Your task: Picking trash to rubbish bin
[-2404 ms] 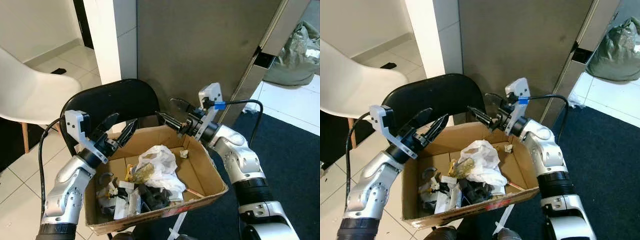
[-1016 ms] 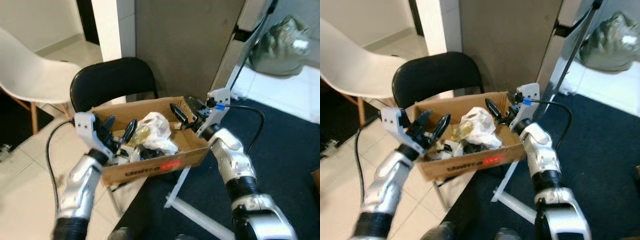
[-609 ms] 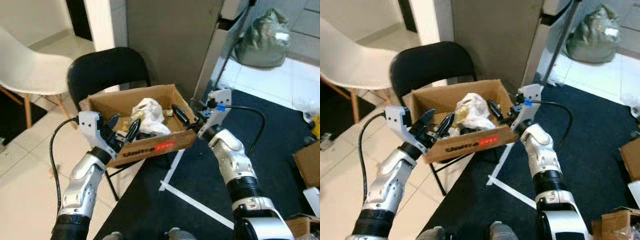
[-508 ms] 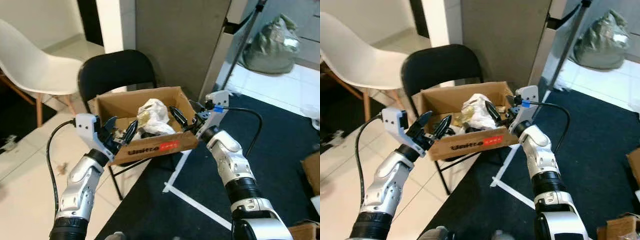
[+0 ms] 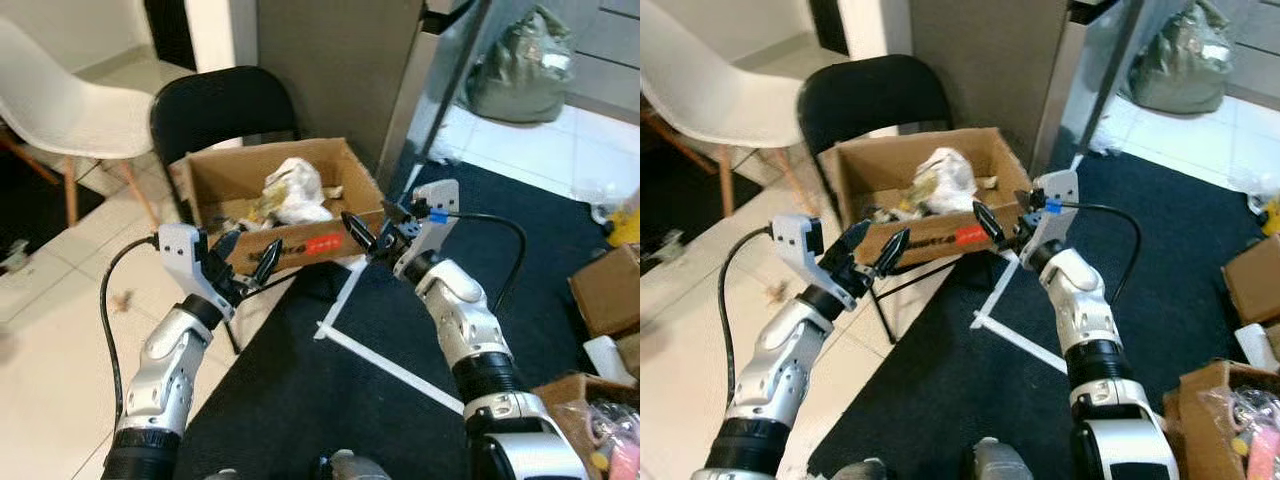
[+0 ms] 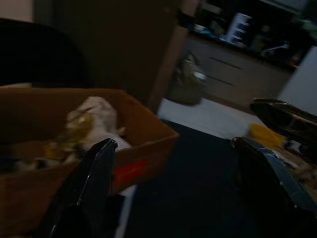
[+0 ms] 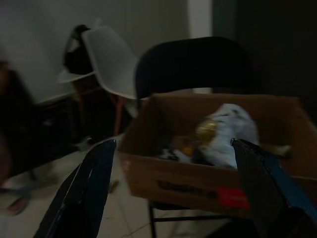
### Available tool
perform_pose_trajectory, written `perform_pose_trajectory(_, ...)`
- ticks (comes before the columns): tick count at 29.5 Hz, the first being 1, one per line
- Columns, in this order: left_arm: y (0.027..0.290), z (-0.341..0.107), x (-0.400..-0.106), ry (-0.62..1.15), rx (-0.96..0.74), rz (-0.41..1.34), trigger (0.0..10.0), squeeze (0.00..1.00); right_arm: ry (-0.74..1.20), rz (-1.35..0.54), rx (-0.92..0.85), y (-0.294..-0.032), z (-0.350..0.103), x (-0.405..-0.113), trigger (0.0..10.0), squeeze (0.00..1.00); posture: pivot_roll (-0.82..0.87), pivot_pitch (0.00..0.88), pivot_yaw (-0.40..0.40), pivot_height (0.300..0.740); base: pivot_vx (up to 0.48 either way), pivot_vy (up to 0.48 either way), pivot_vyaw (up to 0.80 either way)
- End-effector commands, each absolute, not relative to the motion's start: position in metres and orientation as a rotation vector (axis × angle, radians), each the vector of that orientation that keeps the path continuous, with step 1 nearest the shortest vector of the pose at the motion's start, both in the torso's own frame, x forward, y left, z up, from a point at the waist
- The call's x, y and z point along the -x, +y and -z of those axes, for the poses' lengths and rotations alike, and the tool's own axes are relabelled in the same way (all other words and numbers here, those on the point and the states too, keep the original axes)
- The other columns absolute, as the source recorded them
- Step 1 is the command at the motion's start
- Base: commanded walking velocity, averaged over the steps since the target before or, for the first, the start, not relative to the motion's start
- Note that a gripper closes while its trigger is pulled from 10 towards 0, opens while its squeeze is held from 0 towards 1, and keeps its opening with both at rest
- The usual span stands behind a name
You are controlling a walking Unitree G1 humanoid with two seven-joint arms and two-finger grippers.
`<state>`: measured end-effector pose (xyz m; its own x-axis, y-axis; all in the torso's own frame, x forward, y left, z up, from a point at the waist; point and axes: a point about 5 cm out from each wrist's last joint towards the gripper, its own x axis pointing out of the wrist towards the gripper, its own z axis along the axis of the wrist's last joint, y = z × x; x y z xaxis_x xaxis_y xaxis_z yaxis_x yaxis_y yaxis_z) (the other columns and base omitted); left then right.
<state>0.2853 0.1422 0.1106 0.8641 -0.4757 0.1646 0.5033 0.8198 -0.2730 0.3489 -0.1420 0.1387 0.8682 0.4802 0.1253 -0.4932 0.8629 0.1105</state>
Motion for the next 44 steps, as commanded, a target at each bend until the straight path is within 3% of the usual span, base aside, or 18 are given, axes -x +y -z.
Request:
perform_pose_trajectory(1,0.1395,-0.1085,-0.2845,-0.082,0.308,0.538,10.0,0.0,-0.085,-0.501,-0.133,-0.1464,-0.1348,-0.3477,10.0,0.0,0.03,0.0,-0.026,0.74,-0.349,0.0,0.0)
perform_pose_trajectory(44,0.1386,-0.1095,-0.2851,-0.088,0.309,0.547,10.0,0.0,-0.082,-0.511,-0.127,-0.1455,-0.135,-0.3486,10.0,0.0,0.03,0.0,-0.023,0.74,-0.356,0.0,0.0)
